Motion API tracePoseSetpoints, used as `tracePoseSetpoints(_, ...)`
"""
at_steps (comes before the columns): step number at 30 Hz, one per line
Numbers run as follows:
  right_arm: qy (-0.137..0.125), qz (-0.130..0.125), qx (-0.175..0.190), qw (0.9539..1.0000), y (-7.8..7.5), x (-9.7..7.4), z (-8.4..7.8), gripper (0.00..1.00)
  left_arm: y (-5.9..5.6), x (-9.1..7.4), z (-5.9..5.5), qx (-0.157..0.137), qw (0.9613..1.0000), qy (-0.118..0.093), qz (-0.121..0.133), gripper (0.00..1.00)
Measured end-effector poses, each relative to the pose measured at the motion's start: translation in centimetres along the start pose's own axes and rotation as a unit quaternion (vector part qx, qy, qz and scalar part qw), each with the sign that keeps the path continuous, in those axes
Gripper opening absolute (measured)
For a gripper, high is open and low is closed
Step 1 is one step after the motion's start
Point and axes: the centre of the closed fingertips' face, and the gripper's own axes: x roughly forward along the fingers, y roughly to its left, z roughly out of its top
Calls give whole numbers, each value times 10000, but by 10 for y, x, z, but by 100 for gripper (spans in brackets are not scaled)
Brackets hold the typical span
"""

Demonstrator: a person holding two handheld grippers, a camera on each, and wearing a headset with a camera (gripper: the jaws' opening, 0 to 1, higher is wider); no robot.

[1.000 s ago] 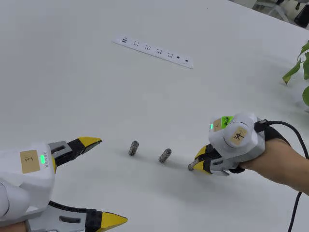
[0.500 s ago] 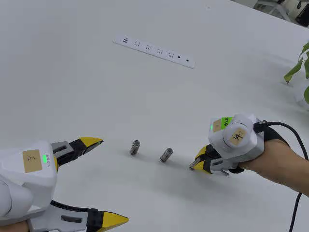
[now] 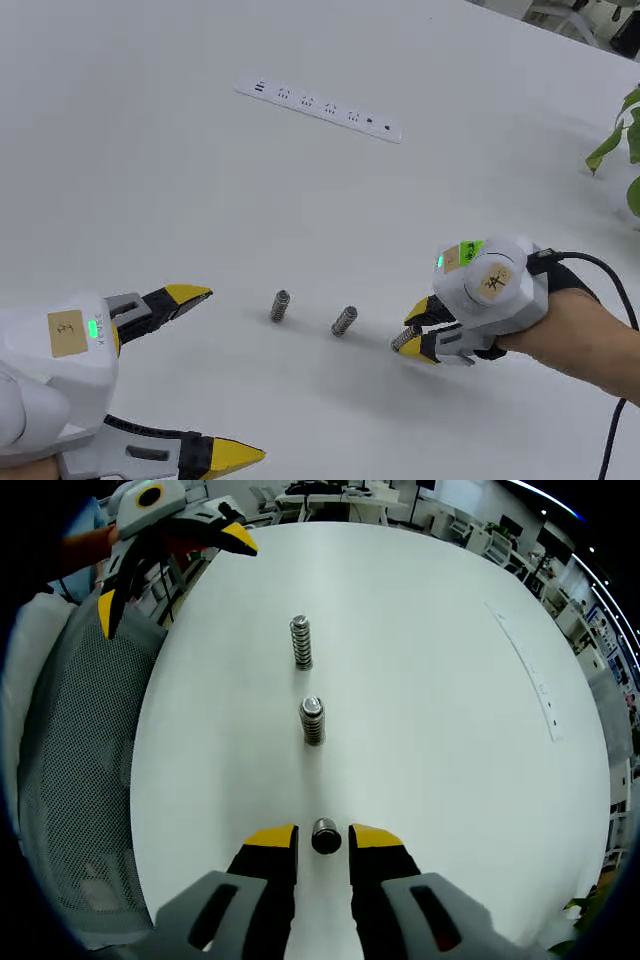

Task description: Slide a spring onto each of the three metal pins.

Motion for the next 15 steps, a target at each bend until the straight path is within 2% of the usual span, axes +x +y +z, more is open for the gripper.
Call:
tracePoseSetpoints(9, -236, -208, 152, 9994, 1, -26, -3, 26, 4, -3, 1, 77, 9999, 88, 17, 94)
tracePoseSetpoints(15, -653, -364, 489, 9960, 6, -46, -4, 33, 9, -6, 8, 124, 9999, 82, 65, 94)
